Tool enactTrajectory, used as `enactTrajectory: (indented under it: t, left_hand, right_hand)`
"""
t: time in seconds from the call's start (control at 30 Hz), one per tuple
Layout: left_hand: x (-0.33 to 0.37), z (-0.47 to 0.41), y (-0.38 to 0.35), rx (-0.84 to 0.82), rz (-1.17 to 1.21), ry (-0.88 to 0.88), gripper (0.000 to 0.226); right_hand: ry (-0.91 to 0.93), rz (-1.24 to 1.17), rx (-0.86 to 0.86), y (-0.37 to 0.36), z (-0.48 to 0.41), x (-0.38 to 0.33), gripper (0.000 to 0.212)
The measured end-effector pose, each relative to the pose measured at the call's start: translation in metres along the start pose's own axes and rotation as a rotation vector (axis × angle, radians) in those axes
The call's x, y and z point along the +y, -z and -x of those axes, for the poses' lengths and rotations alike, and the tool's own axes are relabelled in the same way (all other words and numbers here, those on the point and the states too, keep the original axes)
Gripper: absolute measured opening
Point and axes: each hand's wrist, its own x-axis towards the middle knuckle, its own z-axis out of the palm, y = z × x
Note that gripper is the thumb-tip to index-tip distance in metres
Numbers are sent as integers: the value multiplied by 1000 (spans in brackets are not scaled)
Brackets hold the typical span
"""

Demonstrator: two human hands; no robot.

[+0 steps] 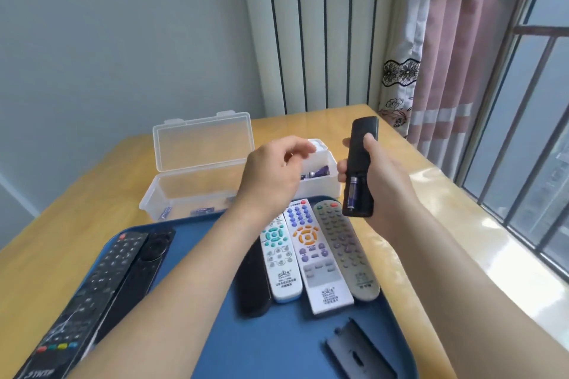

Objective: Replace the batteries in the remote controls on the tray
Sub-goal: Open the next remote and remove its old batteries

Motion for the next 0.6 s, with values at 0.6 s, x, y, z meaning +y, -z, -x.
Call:
enactTrajectory:
  t: [0.6]
  left_hand:
    - [-5, 122, 54, 227, 684, 334, 21]
  right_hand:
    - [52, 91, -566, -51, 100, 39, 20]
